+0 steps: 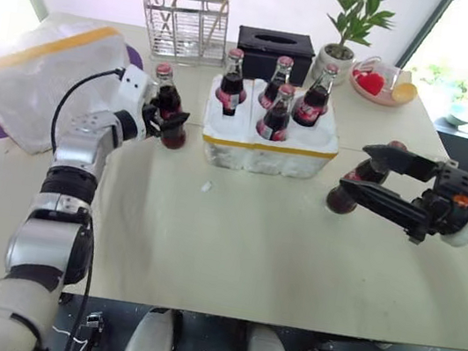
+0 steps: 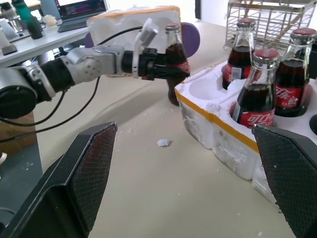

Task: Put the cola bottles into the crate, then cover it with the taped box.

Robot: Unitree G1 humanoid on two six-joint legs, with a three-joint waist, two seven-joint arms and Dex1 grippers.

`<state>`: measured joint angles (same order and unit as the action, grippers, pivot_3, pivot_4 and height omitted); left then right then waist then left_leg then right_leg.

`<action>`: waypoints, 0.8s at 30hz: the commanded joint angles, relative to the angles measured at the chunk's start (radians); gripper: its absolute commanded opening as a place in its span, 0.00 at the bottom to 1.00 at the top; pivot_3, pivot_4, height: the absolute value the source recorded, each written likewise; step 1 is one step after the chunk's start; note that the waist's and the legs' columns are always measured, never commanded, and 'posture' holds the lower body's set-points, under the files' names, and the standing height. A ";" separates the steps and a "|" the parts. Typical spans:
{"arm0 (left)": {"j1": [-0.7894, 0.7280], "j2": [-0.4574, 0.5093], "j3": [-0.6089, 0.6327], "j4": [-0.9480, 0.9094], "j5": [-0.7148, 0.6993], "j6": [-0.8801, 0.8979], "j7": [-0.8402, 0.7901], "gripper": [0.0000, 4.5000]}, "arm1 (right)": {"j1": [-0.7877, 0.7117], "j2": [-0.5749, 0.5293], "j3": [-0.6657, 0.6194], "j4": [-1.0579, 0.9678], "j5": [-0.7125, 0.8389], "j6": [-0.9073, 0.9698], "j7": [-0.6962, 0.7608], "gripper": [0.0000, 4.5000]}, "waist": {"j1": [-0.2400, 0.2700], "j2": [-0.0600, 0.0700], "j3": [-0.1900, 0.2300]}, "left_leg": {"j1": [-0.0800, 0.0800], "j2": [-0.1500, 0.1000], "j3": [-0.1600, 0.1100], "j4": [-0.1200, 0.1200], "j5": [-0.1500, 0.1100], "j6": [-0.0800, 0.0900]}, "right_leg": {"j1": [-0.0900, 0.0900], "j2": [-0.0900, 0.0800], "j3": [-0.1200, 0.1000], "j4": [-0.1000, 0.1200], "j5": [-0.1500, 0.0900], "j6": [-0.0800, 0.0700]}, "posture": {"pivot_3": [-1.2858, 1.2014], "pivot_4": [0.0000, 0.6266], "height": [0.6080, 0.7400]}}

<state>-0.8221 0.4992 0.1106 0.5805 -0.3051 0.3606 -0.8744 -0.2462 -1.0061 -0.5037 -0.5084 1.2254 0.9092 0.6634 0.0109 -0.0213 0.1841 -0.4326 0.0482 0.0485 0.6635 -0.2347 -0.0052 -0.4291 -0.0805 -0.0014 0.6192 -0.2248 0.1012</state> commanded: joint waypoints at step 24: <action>-0.350 -0.108 -0.086 0.169 -0.003 -0.078 -0.170 0.60 | 0.089 0.018 -0.108 -0.057 0.018 -0.032 -0.079 1.00 | 0.004 -0.002 0.002 | -0.010 -0.001 -0.003 0.003 0.001 0.000 | -0.008 0.001 -0.001 0.002 0.002 0.004 | 0.52 0.24 1.00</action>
<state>-1.1485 0.3866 0.0205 0.7854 -0.3085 0.3215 -1.0215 -0.1579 -0.9976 -0.5674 -0.5453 1.2385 0.9045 0.5884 0.0147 -0.0233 0.1859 -0.4426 0.0471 0.0458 0.6671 -0.2342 -0.0049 -0.4368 -0.0791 -0.0025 0.6210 -0.2225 0.1052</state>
